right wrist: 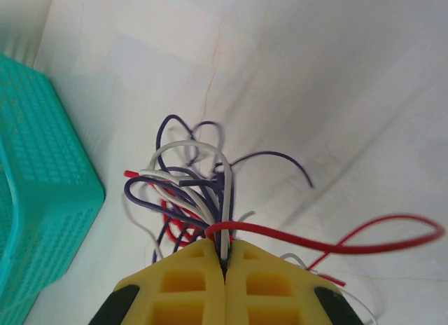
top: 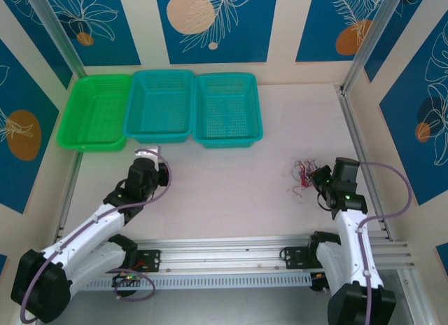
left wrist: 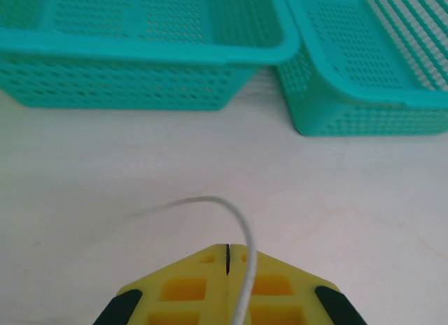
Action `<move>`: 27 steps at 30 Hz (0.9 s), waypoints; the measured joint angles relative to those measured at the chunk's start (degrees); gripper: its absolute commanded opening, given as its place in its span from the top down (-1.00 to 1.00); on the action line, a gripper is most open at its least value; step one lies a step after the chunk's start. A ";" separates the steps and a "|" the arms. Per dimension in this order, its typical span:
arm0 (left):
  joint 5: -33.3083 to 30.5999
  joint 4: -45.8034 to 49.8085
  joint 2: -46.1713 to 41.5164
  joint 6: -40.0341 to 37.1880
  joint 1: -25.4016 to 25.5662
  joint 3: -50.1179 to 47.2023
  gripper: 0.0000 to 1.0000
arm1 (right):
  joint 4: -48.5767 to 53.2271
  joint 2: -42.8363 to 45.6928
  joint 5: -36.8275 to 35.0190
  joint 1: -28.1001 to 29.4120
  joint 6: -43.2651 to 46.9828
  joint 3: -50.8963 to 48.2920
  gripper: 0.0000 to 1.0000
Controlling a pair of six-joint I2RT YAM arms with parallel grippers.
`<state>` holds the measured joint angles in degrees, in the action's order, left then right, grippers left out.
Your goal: Untangle the cables
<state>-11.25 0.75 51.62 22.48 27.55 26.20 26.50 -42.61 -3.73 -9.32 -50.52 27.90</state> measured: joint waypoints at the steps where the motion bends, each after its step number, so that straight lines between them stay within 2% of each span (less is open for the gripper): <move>1: 1.90 -0.98 0.42 0.17 0.00 -0.24 1.00 | -1.60 -1.55 0.90 1.77 -0.52 -0.87 1.00; 6: 9.33 -5.46 2.16 1.11 0.00 -0.55 1.00 | -6.78 -13.49 2.82 15.63 -2.10 -2.82 1.00; 8: 10.56 -5.44 1.97 1.22 0.00 -0.26 1.00 | -7.69 -17.99 2.60 20.68 -2.23 -2.32 1.00; 12: 10.75 -1.75 0.22 0.59 0.00 3.72 1.00 | -8.57 -23.91 2.12 26.97 -2.23 0.33 1.00; 16: 5.99 5.01 -0.61 -3.08 -0.28 15.96 1.00 | -9.38 -26.21 0.87 30.67 -2.21 3.45 1.00; 19: 2.34 7.76 1.84 -6.25 -2.05 26.97 1.00 | -9.53 -26.23 0.48 31.89 -2.23 4.66 1.00; 27: 2.40 11.02 21.38 -11.10 -15.41 56.98 1.00 | -9.09 -24.55 -0.79 33.29 -2.64 5.07 1.00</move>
<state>-8.84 11.77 72.99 11.38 12.14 83.18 17.41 -67.16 -4.51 23.97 -53.17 32.97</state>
